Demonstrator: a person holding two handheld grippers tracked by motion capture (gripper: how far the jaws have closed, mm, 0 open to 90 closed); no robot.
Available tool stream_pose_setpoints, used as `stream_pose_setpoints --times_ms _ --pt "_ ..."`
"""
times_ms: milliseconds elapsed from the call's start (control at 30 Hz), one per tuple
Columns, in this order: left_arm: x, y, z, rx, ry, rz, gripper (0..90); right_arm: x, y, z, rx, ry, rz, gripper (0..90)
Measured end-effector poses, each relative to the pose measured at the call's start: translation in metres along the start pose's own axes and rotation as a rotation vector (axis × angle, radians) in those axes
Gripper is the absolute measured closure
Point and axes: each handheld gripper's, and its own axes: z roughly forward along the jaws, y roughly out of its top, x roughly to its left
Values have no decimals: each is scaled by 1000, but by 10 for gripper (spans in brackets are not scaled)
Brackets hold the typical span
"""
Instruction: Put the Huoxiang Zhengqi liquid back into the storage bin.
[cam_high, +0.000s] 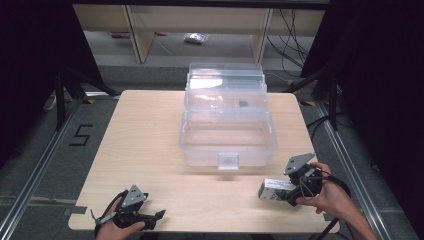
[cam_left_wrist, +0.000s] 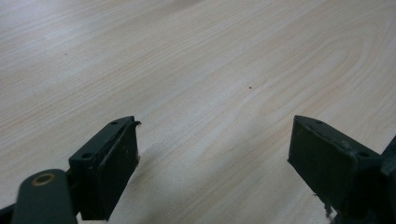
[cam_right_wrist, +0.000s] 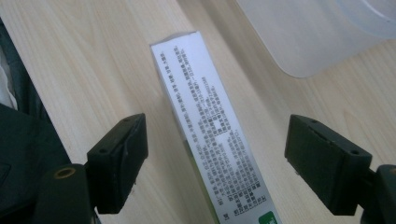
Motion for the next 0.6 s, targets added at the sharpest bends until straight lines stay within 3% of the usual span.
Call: stream_pose_setpoints --times_ms 133,167,367,400,433,600 --pt "-1 0 -1 -2 -8 0 154 0 2 4 37 7 7 236" --pt "0 0 0 1 -1 0 154 -2 2 6 35 16 -20 237" --pt "-1 0 0 -4 -12 1 154 -5 0 13 79 16 -10 265" --pt "0 0 -1 -5 -9 -1 154 -6 -1 14 95 25 5 272" --pt "-1 1 -2 0 -13 0 153 -8 -2 15 93 22 -19 282" --pt "0 0 0 -3 0 -3 154 -9 -3 17 119 42 -19 346"
